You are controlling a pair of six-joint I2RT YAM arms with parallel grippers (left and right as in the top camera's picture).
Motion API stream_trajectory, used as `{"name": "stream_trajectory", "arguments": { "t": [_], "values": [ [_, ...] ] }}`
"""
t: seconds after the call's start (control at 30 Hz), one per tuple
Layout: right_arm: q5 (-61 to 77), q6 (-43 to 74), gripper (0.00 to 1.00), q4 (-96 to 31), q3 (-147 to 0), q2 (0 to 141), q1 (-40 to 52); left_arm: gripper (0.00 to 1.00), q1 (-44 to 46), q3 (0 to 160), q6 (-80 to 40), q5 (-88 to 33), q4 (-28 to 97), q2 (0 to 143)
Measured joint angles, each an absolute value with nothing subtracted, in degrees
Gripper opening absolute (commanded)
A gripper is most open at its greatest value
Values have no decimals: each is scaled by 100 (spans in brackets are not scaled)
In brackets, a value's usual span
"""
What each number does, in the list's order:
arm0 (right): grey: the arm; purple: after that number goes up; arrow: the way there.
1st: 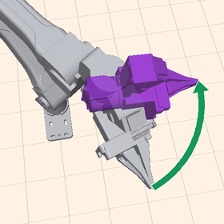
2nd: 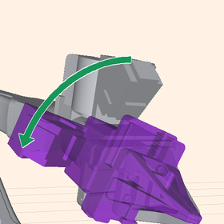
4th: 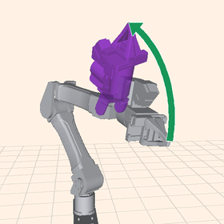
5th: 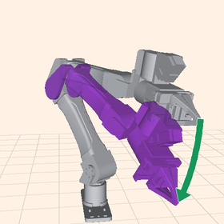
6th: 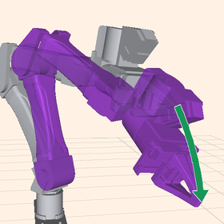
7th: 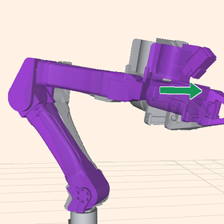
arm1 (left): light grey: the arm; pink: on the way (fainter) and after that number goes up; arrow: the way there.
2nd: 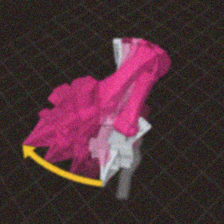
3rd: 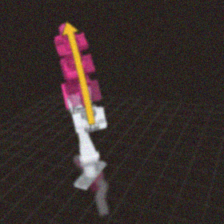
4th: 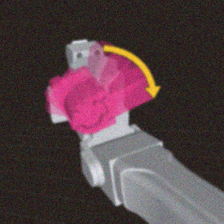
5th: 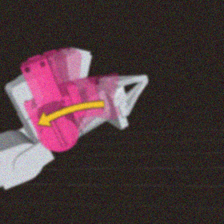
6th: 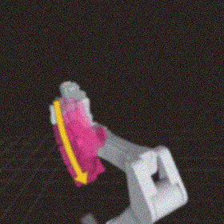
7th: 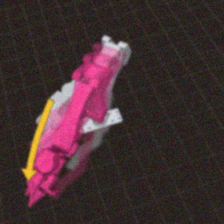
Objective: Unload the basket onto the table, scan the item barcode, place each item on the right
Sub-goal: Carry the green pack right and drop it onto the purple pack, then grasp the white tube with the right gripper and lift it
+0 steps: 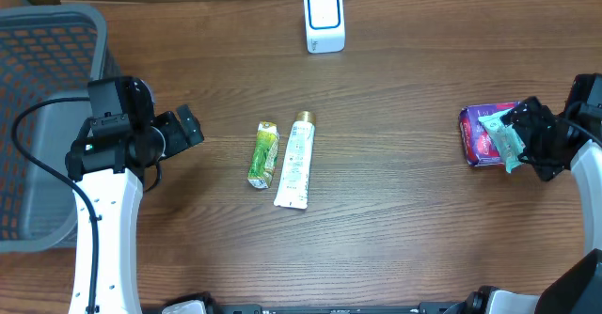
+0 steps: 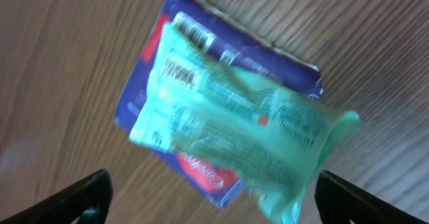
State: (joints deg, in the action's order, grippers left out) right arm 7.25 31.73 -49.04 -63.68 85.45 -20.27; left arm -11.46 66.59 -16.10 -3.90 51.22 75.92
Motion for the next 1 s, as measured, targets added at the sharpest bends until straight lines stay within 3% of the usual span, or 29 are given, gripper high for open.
{"name": "stream_trajectory", "arguments": {
  "t": [0.2, 0.53, 0.7, 1.0],
  "values": [
    [1059, 2589, 95, -5395, -7623, 8545, -1514, 99, -1146, 6659, -1610, -390, 5122, 7592],
    [1573, 2056, 91, -4589, -7837, 8873, 1431, 100, -1146, 6659, -1610, -390, 5122, 7592],
    [1774, 2075, 81, -4097, -7787, 9668, 2191, 100, -1146, 6661, -1610, -390, 5124, 7592],
    [2626, 2104, 66, -3809, -7743, 10838, 2665, 99, -1146, 6659, -1610, -390, 5122, 7592]
  ]
}}
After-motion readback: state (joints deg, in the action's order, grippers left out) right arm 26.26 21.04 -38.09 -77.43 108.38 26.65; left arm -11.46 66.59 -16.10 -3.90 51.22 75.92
